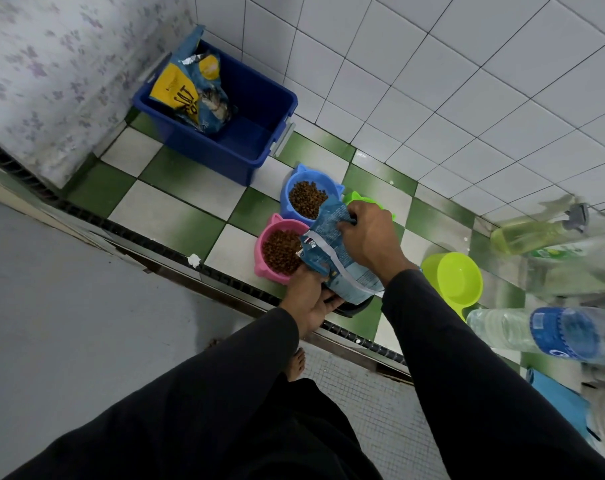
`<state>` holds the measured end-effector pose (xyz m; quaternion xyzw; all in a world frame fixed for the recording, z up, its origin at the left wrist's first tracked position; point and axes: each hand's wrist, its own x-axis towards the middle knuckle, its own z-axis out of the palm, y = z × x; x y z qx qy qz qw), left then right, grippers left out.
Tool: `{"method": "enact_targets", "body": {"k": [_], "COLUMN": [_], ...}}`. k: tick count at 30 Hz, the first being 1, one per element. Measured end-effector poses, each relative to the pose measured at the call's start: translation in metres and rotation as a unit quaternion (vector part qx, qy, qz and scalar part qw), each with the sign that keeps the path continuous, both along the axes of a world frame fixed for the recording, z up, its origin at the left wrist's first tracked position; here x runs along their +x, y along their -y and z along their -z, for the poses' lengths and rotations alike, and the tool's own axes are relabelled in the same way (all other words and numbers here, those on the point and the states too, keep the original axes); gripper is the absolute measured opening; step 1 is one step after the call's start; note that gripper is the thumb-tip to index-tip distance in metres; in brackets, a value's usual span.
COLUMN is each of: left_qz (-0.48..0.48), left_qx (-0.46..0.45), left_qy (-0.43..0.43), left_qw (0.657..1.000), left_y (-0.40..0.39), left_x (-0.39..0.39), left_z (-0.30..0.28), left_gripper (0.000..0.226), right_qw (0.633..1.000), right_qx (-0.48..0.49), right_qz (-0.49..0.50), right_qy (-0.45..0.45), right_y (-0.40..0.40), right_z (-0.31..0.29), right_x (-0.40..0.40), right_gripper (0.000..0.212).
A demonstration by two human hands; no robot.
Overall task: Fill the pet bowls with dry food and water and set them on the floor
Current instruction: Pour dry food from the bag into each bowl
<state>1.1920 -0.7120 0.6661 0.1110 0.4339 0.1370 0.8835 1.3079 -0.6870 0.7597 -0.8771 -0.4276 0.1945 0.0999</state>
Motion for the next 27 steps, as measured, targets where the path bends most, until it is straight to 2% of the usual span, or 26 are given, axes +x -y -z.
{"method": "enact_targets", "body": {"k": [2, 3, 6, 10, 12, 20, 23, 27], "left_qz": [-0.007, -0.011, -0.010, 0.010, 0.017, 0.033, 0.060, 0.083], "left_qx": [0.007, 0.010, 0.027, 0.077, 0.111, 0.262, 0.337, 0.410], "left_qy": [0.004, 0.007, 0.017, 0.002, -0.018, -0.038, -0.058, -0.072], "left_qw": [1.000, 1.000, 0.999, 0.997, 0.994, 0.964, 0.938, 0.905], "left_y": [0.000, -0.001, -0.003, -0.001, -0.001, 0.003, 0.001, -0.006], "left_x": [0.001, 0.001, 0.002, 0.006, 0.008, 0.020, 0.025, 0.034], "left_z": [0.000, -0.001, -0.002, -0.007, -0.010, -0.027, -0.029, -0.043], "left_gripper": [0.040, 0.041, 0.047, 0.058, 0.059, 0.043, 0.036, 0.032], "right_qw": [1.000, 0.999, 0.997, 0.986, 0.978, 0.914, 0.878, 0.817], "right_qx": [0.011, 0.019, 0.046, 0.104, 0.126, 0.238, 0.269, 0.312], "right_qz": [0.016, 0.026, 0.048, 0.089, 0.115, 0.192, 0.233, 0.277], "right_qy": [-0.006, -0.012, -0.042, -0.093, -0.122, -0.268, -0.320, -0.397], "right_y": [0.006, 0.008, 0.016, 0.031, 0.038, 0.071, 0.078, 0.086], "right_z": [0.000, 0.000, 0.000, 0.000, 0.003, 0.014, 0.012, 0.012], "right_x": [0.004, 0.006, 0.014, 0.029, 0.036, 0.065, 0.074, 0.087], "right_gripper": [0.037, 0.036, 0.018, 0.031, 0.026, 0.001, 0.014, 0.016]}}
